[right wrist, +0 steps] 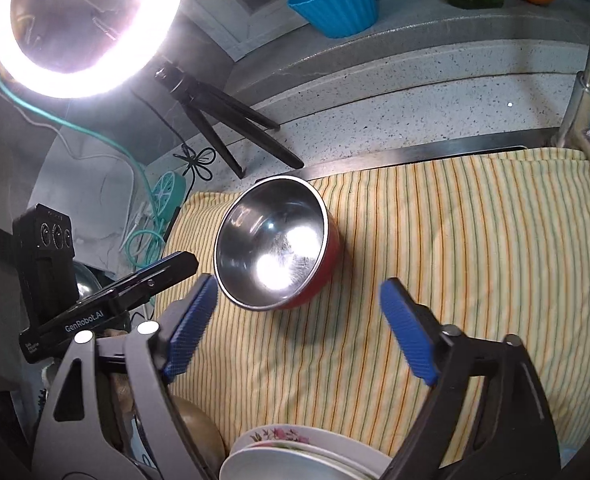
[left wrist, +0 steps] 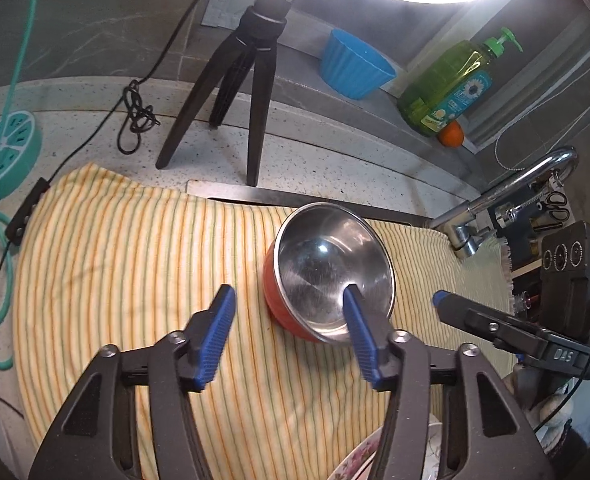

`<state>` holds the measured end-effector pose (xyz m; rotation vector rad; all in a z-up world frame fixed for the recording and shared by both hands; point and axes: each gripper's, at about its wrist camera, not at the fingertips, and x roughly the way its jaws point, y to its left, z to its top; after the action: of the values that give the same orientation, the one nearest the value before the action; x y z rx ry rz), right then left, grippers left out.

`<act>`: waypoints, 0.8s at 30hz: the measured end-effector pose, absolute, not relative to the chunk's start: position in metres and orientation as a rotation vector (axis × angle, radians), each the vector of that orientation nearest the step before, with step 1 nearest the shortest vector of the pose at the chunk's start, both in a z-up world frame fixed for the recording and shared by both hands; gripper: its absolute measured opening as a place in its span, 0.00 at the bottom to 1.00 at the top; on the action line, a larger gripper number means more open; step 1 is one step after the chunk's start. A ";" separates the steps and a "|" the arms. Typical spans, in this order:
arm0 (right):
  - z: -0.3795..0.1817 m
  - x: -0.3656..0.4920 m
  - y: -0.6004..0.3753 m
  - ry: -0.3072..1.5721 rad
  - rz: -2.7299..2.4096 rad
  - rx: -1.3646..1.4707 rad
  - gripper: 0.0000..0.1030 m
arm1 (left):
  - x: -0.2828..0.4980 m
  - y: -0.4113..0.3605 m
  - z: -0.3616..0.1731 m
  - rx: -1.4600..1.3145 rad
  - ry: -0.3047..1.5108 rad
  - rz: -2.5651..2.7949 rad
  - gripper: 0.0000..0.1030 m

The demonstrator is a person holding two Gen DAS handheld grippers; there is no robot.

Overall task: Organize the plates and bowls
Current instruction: 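Move the left gripper to the red steel bowl rim and close, then lift the red steel bowl and lower it into the large steel bowl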

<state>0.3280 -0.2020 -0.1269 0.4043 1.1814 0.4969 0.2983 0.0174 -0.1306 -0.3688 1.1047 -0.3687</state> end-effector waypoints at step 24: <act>-0.158 0.354 -0.180 1.277 0.475 0.355 0.18 | 0.322 0.009 -0.155 -0.381 1.161 -0.378 0.15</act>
<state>0.3541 -0.1795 -0.1579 0.3546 1.2768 0.4754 0.3223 0.0087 -0.1550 -0.3806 1.1610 -0.3777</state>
